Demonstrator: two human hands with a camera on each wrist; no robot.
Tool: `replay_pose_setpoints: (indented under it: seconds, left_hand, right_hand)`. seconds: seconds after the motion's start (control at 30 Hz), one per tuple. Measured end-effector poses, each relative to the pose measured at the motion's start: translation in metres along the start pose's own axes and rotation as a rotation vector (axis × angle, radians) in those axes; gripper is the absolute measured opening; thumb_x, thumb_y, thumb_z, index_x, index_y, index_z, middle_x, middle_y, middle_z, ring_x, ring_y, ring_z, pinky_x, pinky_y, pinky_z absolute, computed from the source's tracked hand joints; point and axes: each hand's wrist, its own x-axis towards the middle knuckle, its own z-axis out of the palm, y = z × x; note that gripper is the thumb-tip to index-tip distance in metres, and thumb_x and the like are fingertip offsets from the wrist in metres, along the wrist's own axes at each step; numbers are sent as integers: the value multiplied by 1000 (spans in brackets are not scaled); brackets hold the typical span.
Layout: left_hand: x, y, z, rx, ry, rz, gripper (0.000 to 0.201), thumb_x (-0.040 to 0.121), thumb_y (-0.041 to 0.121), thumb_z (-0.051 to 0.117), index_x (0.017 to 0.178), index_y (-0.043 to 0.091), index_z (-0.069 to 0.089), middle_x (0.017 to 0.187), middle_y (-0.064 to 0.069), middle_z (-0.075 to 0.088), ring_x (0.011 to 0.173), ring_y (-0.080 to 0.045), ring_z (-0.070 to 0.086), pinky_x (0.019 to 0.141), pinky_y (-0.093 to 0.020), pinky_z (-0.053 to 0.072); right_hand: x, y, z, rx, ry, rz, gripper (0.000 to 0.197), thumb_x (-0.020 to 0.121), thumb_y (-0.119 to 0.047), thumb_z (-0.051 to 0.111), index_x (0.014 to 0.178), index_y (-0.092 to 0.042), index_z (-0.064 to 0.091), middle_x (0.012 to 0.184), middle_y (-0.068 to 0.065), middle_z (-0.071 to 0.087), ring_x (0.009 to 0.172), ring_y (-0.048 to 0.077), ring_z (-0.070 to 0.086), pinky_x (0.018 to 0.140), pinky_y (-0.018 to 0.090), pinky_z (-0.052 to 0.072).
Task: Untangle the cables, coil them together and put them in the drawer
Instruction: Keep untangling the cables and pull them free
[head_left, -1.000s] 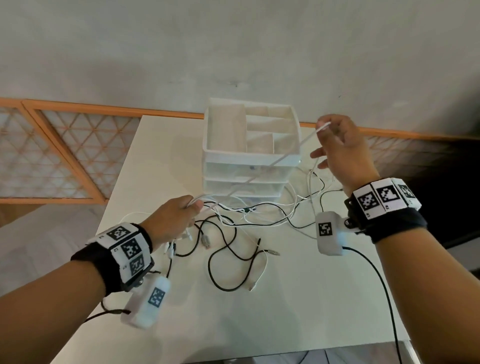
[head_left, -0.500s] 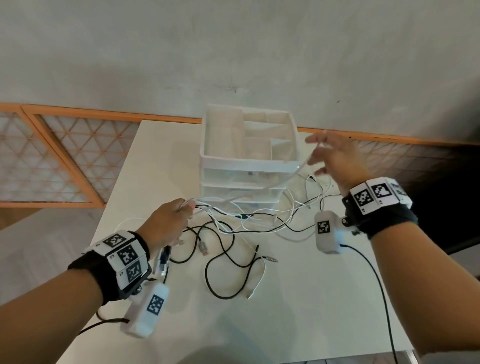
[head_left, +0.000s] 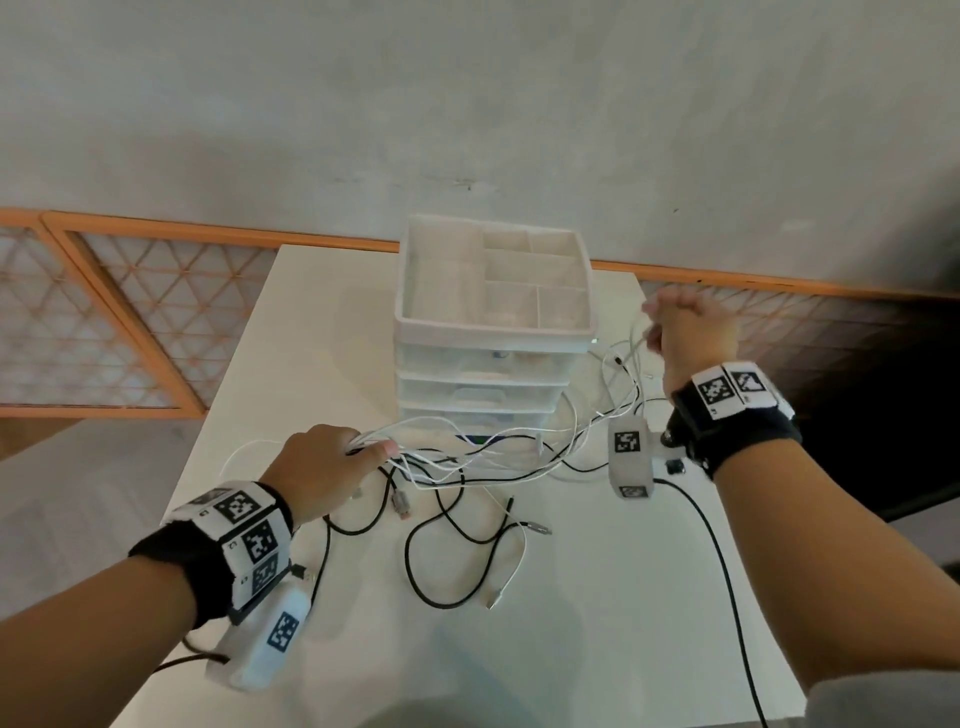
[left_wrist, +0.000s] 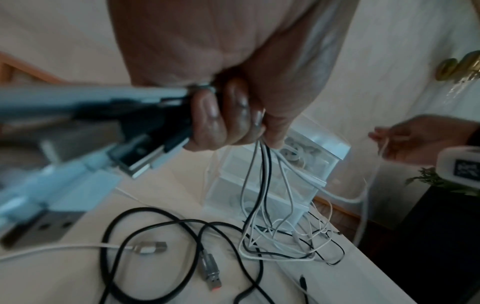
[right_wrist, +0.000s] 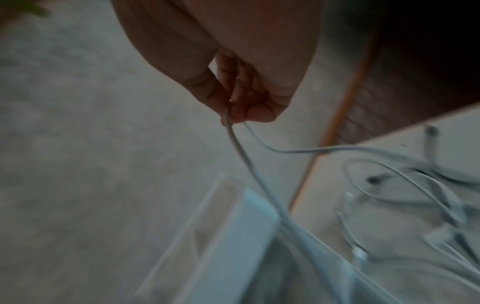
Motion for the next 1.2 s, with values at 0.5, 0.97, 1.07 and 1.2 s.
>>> replay_pose_setpoints:
  seconds: [0.5,0.97,1.07,1.2]
  left_hand:
    - [6,20,2,-131,-1,92,56,94,55,52,59,13,41,48,4,35,47,-16,37,50,-28,29]
    - [2,63,-10,-433,20,210,47,102,38,46,59,18,50,59,4,47,47,-9,39,53,-27,31]
    - [-3,71,-15,-335,8,313,48,102,38,47,56,24,46,56,8,46,42,-3,41,51,-21,30]
    - [-17,84,-28,-265,-4,530,48,100,36,51,59,10,50,53,5,37,47,-8,34,55,-25,31]
  right_hand:
    - [-8,-61,6,-60,-169,-453,75,79,4,53,146,-29,48,138,-1,56,59,16,63,72,35,61]
    - [-56,67,-15,-946,-497,-82,34,89,-18,59,119,-28,70,111,-1,72,99,20,66,92,26,47]
    - [-101,16,-2,-515,-713,-218,52,84,-38,76,132,-39,55,60,-10,61,57,3,56,65,22,48]
    - [-147,14,36,-609,-919,-350,29,81,-45,78,105,-40,63,53,-20,59,47,2,50,55,12,38]
